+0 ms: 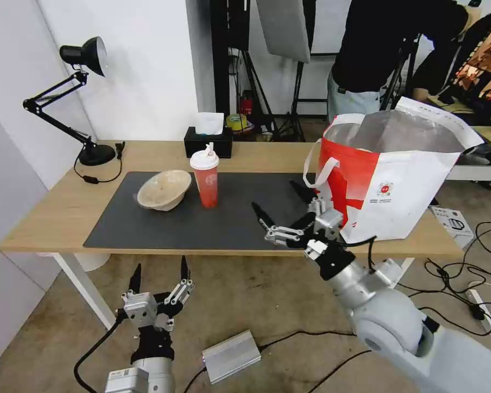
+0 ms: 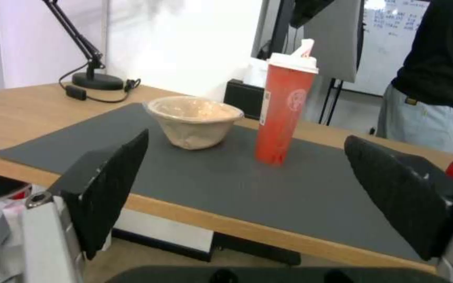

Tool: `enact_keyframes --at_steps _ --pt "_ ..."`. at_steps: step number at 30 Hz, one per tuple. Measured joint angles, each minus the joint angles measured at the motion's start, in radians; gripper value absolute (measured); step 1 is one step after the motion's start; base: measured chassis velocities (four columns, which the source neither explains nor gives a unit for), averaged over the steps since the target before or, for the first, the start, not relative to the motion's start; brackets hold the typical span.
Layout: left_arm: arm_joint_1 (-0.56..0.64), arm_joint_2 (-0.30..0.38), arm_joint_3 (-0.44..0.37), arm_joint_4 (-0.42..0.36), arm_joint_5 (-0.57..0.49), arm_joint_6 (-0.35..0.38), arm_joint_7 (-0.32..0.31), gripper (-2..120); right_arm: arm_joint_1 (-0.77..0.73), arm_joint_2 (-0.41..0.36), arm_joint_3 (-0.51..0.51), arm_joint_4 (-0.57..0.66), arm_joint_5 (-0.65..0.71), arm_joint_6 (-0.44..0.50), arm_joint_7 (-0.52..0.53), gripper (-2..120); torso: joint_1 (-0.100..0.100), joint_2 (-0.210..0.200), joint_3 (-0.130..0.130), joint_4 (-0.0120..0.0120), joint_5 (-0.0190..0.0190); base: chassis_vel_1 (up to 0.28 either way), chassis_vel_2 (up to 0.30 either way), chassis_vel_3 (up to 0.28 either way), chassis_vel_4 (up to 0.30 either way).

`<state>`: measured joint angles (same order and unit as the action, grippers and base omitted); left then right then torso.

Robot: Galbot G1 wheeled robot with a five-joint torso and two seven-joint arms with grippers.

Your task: Pick up the trash from the table and place it into the takeout bag.

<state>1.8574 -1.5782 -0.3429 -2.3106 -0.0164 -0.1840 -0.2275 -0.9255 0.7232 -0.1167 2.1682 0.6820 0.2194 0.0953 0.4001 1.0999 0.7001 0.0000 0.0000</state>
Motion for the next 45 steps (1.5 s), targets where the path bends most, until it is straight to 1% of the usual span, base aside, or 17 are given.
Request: enact_keyframes --at_steps 3,6,16,21,22,26,27,31,32,35,45 --pt "-0.003 0.001 -0.001 0.002 -0.003 0.000 0.000 100 0.026 0.004 -0.013 -0.011 0.010 -0.010 -0.015 100 0.000 0.000 0.000 0.0001 0.0000 0.000 0.000 0.000 0.000" --pt "-0.008 0.007 -0.004 0.010 -0.011 0.002 0.002 100 0.064 0.020 -0.029 -0.034 0.011 -0.045 -0.048 100 0.000 0.000 0.000 -0.0001 -0.0001 0.000 0.000 0.000 0.000" --pt "-0.011 0.012 -0.007 0.012 -0.021 0.018 0.001 100 0.103 0.067 -0.077 -0.082 -0.010 -0.103 -0.063 100 0.000 0.000 0.000 -0.0001 -0.0001 0.000 0.000 0.000 0.000" --pt "-0.011 0.013 -0.007 0.013 -0.022 0.022 0.001 100 0.119 0.115 -0.103 -0.135 -0.024 -0.125 -0.085 100 0.000 0.000 0.000 -0.0001 0.0000 0.000 0.000 0.000 0.000" --pt "-0.011 0.013 -0.007 0.013 -0.022 0.022 0.001 100 0.119 0.115 -0.103 -0.135 -0.024 -0.125 -0.085 100 0.000 0.000 0.000 -0.0001 0.0000 0.000 0.000 0.000 0.000" --pt "-0.010 0.009 -0.006 0.015 -0.021 0.022 0.001 100 0.153 0.166 -0.133 -0.184 -0.027 -0.137 -0.090 100 0.000 0.000 0.000 0.0000 -0.0001 0.000 0.000 0.000 0.000" --pt "-0.010 0.009 -0.006 0.015 -0.021 0.022 0.001 100 0.153 0.166 -0.133 -0.184 -0.027 -0.137 -0.090 100 0.000 0.000 0.000 0.0000 -0.0001 0.000 0.000 0.000 0.000" --pt "-0.008 0.008 -0.007 0.015 -0.019 0.022 0.001 100 0.204 0.226 -0.169 -0.232 -0.028 -0.143 -0.076 100 0.000 0.000 0.000 0.0001 -0.0001 0.000 0.000 0.000 0.000" --pt "-0.008 0.008 -0.007 0.015 -0.019 0.022 0.001 100 0.204 0.226 -0.169 -0.232 -0.028 -0.143 -0.076 100 0.000 0.000 0.000 0.0001 -0.0001 0.000 0.000 0.000 0.000" --pt "-0.005 0.008 -0.008 0.015 -0.019 0.022 0.000 100 0.235 0.264 -0.188 -0.260 -0.028 -0.160 -0.046 100 0.000 0.000 0.000 0.0001 -0.0002 0.000 0.000 0.000 0.000" --pt "-0.015 0.007 -0.005 0.029 -0.022 0.019 -0.003 100 0.275 0.309 -0.199 -0.294 -0.010 -0.226 0.029 100 0.000 0.000 0.000 0.0000 0.0000 0.000 0.000 0.000 0.000"
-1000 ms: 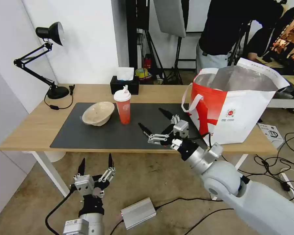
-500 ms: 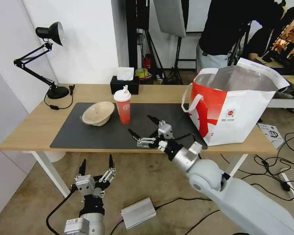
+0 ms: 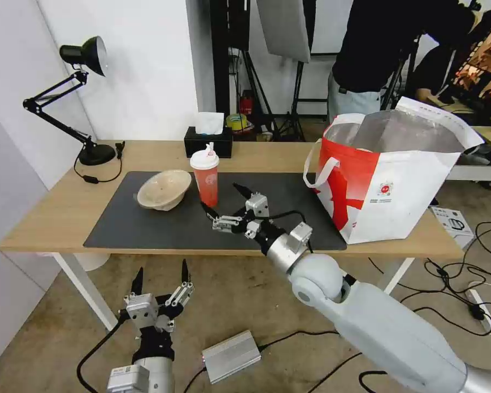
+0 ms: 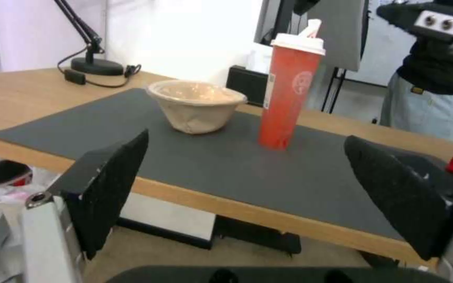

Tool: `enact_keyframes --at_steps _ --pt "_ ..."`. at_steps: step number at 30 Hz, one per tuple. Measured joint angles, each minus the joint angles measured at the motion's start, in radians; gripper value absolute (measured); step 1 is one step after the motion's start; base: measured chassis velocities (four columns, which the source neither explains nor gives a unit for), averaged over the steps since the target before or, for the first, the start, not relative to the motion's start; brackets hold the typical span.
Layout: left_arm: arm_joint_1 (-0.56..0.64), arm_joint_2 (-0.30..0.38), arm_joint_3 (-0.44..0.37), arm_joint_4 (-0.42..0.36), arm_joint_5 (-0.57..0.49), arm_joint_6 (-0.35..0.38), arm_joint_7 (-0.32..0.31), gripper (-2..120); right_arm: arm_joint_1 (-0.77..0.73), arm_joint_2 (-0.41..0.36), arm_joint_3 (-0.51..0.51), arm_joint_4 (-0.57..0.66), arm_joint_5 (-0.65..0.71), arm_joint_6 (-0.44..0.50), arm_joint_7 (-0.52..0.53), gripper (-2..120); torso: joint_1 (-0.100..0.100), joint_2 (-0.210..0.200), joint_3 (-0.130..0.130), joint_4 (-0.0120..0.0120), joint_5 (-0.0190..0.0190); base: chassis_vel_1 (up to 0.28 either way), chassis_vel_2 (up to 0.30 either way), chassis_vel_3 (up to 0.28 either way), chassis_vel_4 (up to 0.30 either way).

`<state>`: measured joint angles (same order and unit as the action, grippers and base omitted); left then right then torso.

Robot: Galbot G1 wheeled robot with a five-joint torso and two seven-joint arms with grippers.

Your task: Pick up the trash from the table and place it into the takeout bag.

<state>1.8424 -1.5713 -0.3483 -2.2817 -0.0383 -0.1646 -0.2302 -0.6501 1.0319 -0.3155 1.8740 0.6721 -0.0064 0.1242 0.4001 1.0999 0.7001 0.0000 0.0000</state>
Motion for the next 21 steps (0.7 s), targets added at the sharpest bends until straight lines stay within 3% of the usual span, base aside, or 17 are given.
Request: enact_keyframes --at_steps 7,21 --pt "-0.005 -0.001 0.002 0.008 -0.005 -0.001 -0.001 100 0.028 0.042 -0.003 -0.039 -0.002 -0.081 0.078 100 0.000 0.000 0.000 0.0000 0.0000 0.000 0.000 0.000 0.000" --pt "-0.007 -0.003 0.003 0.017 -0.008 -0.004 -0.001 100 0.112 0.110 -0.033 -0.151 0.021 -0.120 0.094 100 0.000 0.000 0.000 0.0000 0.0000 0.000 0.000 0.000 0.000"
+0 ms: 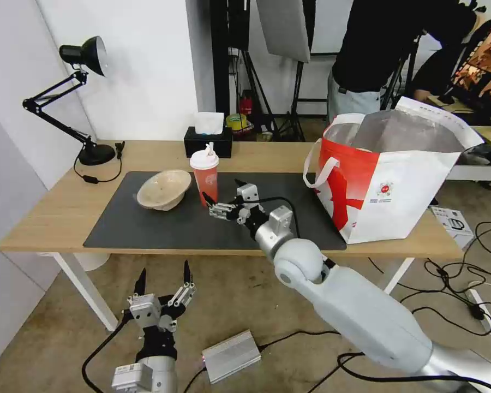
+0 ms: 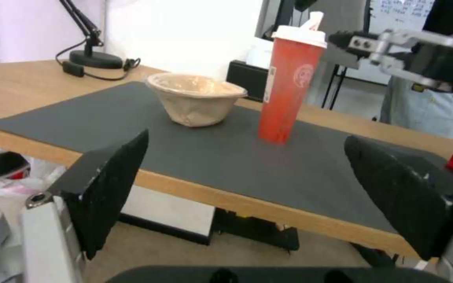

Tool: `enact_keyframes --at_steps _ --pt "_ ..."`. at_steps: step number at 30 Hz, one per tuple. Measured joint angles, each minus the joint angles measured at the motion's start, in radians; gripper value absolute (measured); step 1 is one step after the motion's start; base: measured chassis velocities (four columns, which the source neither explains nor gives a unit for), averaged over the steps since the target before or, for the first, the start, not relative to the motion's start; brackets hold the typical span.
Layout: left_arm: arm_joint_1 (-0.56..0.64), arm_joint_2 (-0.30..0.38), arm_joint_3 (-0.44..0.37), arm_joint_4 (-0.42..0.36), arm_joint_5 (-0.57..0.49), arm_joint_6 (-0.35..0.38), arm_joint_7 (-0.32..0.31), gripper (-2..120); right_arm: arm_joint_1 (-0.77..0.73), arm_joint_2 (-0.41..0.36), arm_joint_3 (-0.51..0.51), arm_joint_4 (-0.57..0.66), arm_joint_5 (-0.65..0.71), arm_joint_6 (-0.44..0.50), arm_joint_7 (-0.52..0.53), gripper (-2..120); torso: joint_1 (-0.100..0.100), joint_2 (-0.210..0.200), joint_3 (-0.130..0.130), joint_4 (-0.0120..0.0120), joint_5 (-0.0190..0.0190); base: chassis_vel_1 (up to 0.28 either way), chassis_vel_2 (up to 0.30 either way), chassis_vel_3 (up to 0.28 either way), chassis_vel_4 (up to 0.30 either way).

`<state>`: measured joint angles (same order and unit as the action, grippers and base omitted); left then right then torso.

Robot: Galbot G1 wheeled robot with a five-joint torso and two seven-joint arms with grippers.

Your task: Pick up the trash from the table and place it into the takeout bag.

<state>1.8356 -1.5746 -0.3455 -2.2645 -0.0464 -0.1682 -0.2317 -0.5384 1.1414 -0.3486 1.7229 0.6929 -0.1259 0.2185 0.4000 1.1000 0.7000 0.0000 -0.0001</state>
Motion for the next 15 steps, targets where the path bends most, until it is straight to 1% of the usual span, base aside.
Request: enact_keyframes --at_steps 5,15 --pt "0.007 0.002 -0.002 -0.002 0.000 -0.007 -0.001 100 0.040 0.023 -0.008 -0.054 0.018 -0.028 -0.004 100 0.000 0.000 0.000 0.0000 -0.0001 0.000 0.000 0.000 0.000" --pt "0.013 -0.001 0.002 -0.008 0.003 -0.012 -0.001 100 0.072 0.061 -0.011 -0.127 0.019 -0.054 -0.007 100 0.000 0.000 0.000 0.0000 0.0001 0.000 0.000 0.000 0.000"
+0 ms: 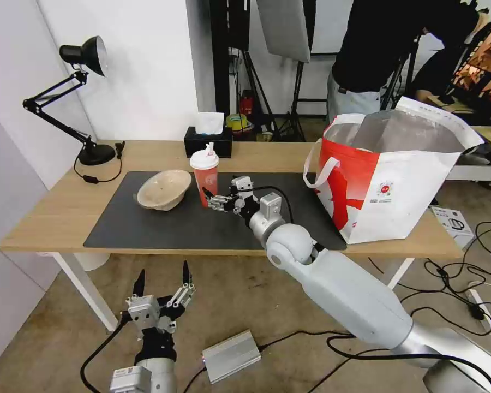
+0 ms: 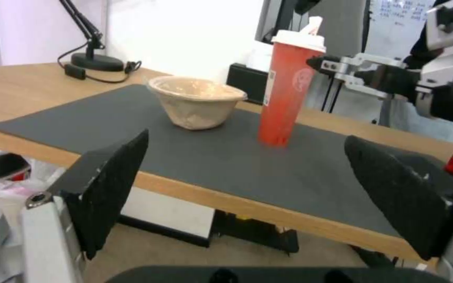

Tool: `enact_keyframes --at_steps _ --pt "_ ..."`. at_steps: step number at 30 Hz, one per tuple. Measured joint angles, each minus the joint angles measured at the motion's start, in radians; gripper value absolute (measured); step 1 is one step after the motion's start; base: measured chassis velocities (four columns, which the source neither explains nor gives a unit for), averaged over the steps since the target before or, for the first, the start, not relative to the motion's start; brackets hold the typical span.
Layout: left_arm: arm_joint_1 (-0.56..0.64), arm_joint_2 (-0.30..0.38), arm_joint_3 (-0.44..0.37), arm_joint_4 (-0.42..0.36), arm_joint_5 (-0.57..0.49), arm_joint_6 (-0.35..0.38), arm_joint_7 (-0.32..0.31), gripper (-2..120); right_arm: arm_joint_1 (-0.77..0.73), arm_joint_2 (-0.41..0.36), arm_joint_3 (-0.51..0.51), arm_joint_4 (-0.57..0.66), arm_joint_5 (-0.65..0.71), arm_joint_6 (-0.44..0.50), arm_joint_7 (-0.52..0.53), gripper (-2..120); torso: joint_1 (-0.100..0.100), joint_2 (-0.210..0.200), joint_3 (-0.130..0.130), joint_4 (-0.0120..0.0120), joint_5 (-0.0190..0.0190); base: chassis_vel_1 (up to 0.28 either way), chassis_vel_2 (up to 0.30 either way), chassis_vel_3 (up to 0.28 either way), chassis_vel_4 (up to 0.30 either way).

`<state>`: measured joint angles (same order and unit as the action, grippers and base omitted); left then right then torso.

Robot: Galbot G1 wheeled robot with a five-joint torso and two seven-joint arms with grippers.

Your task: Pick up the trash from the table and place it into the takeout bag.

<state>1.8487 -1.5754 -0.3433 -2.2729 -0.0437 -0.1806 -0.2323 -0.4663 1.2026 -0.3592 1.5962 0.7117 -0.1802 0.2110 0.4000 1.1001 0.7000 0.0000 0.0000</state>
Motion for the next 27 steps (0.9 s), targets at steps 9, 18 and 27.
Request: enact_keyframes --at_steps 9,18,27 --pt "0.000 -0.001 0.000 0.004 0.001 0.000 0.000 100 0.039 0.053 -0.003 -0.088 0.000 -0.006 -0.017 100 0.000 0.000 0.000 0.0000 0.0000 0.000 0.000 0.000 0.000" --pt "-0.004 -0.004 0.000 0.018 0.001 0.001 0.000 100 0.058 0.101 0.017 -0.147 -0.003 -0.005 -0.021 100 0.000 0.000 0.000 0.0000 -0.0001 0.000 0.000 0.000 0.000" --pt "-0.006 -0.002 0.001 0.017 0.000 0.004 0.001 100 0.076 0.144 0.020 -0.219 -0.016 -0.002 -0.036 100 0.000 0.000 0.000 0.0000 0.0000 0.000 0.000 0.000 0.000"
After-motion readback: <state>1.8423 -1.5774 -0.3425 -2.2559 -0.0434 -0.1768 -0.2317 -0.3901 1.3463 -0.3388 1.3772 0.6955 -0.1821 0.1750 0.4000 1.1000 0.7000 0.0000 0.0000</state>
